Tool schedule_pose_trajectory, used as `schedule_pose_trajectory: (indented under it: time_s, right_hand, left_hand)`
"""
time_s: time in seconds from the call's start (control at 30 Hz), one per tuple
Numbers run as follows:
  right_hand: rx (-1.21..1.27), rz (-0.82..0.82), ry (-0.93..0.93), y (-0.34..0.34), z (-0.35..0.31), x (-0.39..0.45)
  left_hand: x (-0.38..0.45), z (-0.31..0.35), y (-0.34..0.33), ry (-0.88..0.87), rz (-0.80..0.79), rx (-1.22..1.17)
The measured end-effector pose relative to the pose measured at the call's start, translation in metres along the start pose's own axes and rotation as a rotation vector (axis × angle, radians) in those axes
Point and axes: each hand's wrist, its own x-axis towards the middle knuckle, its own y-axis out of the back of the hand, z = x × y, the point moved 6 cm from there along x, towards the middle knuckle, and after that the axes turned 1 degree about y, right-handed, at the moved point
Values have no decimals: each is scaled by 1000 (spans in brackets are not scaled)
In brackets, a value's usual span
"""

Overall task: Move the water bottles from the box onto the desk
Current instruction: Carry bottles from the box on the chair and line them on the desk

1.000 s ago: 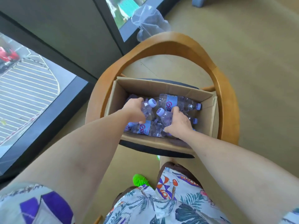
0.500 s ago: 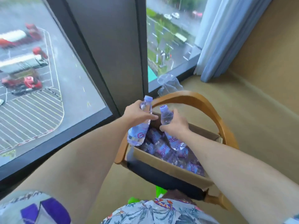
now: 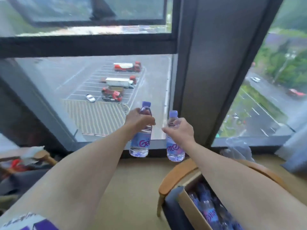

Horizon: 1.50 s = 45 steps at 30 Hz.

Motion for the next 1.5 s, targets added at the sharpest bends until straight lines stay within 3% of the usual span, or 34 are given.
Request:
schedule_pose_trajectory:
  time_s: [0.3, 0.6, 0.83, 1.0, 1.5]
  right_hand:
    - [59, -518, 362, -153, -121, -39]
    - [45, -930, 651, -256, -214, -231]
    - [39, -1156, 866, -289, -256, -418]
    - [49, -1284, 917, -306, -264, -561]
    - [15, -1608, 1012, -355, -268, -937]
  left_hand:
    - [-105, -43, 186, 134, 657, 46]
    - [-325, -117, 297, 396, 1147, 100]
    - [-507, -172, 334, 542, 1386, 3]
    - [-638, -214, 360, 607, 1522, -20]
    - [-956, -343, 423, 727, 1735, -183]
